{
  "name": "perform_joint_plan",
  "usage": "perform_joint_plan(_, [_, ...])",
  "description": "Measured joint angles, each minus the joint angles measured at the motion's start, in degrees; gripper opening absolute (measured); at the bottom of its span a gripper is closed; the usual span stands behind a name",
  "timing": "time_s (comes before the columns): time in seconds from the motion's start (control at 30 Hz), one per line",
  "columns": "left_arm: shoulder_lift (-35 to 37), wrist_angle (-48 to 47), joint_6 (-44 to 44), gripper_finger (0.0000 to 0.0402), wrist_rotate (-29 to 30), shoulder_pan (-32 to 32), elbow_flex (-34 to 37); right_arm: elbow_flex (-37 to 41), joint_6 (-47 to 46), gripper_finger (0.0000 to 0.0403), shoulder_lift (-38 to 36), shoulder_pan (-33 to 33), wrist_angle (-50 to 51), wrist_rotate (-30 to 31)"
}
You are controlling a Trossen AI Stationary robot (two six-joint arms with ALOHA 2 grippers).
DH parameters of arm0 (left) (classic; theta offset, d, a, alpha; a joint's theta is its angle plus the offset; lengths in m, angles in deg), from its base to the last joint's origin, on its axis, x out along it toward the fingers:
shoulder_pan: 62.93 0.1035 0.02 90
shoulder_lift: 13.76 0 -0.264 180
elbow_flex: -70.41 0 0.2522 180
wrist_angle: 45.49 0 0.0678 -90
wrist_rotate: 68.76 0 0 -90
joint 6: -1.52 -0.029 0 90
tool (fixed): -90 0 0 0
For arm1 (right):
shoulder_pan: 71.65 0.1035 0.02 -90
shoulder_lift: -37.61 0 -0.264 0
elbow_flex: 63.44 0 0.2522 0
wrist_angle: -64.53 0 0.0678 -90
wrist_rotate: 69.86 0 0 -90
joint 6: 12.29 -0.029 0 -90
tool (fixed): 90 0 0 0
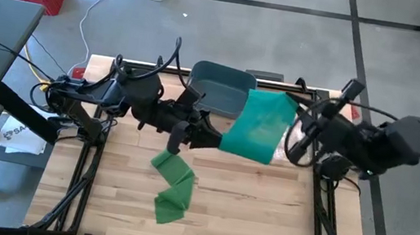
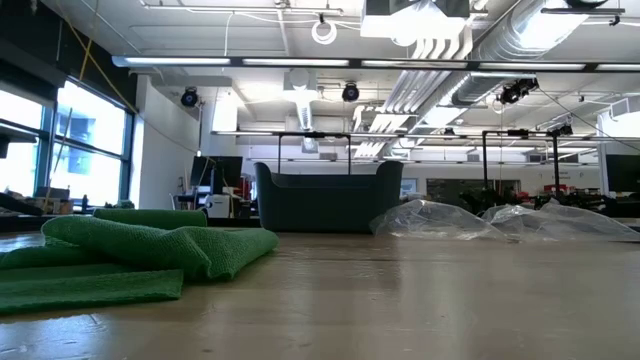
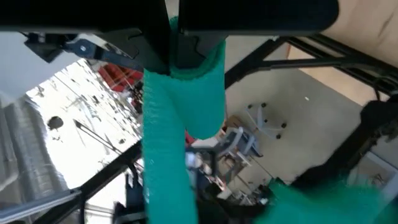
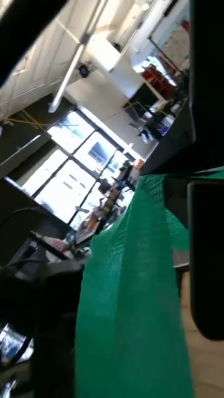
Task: Roll bandage
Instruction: Roll the blue bandage
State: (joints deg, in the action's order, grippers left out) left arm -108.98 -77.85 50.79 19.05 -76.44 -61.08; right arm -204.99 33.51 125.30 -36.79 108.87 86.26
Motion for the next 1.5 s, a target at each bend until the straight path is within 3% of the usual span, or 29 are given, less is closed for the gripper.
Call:
perform_joint_plan(0.13, [-0.02,1.20,0.07,0.0001,-0.44,-0.41,0.00,-0.08,-9.99,0.0000,-0.15,-3.21,10.38,-2.72])
perform_joint_plan(0.3, [-0.04,4.47,0.13,0.0001,-3.93,-1.26,0.00,-0.06,-31.06,0.0000,-0.08,-7.62,27.29,-15.11])
perform_joint_plan(0.4, [-0.23,3.52,0.81,0.0001,-5.44,-1.80,0.00,-0.06,-40.33,0.0000,0.02,-9.17,32.18,-15.18])
perform_joint_plan(0.5, [-0.67,-0.73,1.68,0.0001,-5.50,-1.87,0.00,-0.06,-37.29,0.0000,-0.16,-9.34,27.81,-13.43])
perform_joint_plan(0.77, [-3.39,-11.72,4.15,0.0001,-5.63,-1.32,-0.02,-1.79,-14.53,0.0000,-0.54,-7.26,3.28,-13.32])
perform_joint_plan(1.03, [-4.13,-12.15,3.39,0.0001,-5.58,-1.45,-0.04,-7.19,-9.45,0.0000,-0.71,-6.18,3.12,-8.05])
perform_joint_plan(1.23, [-4.15,-9.82,0.34,0.0001,-4.82,-0.62,-0.04,-6.07,-15.19,0.0000,-2.09,-6.42,9.82,-9.90])
perform_joint_plan(1.5, [-3.71,-7.08,-3.57,0.0001,-4.96,-0.68,0.00,-6.02,-40.63,0.0000,-1.54,-6.43,34.15,-12.62])
